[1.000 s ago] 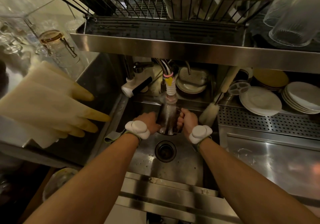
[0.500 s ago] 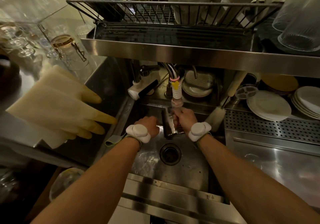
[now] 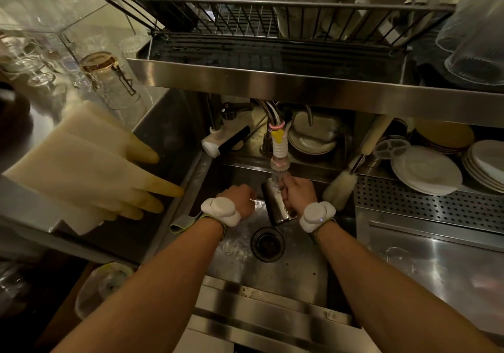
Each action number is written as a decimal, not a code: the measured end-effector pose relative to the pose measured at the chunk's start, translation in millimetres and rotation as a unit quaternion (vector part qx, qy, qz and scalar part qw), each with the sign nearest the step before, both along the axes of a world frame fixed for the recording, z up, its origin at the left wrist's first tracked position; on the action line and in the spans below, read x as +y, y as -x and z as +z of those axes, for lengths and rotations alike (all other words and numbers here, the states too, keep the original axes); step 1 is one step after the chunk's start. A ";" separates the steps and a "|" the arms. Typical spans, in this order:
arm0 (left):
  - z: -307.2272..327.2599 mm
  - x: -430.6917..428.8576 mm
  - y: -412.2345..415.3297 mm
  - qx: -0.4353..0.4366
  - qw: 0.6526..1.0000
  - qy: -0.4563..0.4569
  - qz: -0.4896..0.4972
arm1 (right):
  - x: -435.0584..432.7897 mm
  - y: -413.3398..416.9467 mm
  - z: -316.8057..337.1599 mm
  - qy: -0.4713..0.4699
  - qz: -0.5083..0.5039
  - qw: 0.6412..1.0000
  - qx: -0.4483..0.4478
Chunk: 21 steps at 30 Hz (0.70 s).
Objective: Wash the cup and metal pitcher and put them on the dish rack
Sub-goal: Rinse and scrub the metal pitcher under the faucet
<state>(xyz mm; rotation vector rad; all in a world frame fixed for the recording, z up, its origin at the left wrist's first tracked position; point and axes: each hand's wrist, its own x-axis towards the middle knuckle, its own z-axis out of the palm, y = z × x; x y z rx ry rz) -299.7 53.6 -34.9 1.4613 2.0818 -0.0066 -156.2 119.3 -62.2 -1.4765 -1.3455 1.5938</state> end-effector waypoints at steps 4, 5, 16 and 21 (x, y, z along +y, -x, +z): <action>3.4 9.8 -13.7 -0.053 0.998 -0.034 0.007 | 2.4 0.1 3.1 0.029 0.087 0.996 0.008; 3.9 11.0 -16.7 -0.066 0.997 -0.043 0.020 | 3.2 -0.8 2.7 0.013 0.105 0.994 -0.017; 5.0 29.4 -34.2 -0.300 0.920 -0.093 0.235 | 2.9 0.1 17.1 -0.128 0.184 0.971 -0.083; 6.3 32.3 -35.9 -0.329 0.888 -0.078 0.312 | 6.6 -20.1 12.3 -0.076 0.144 0.985 -0.062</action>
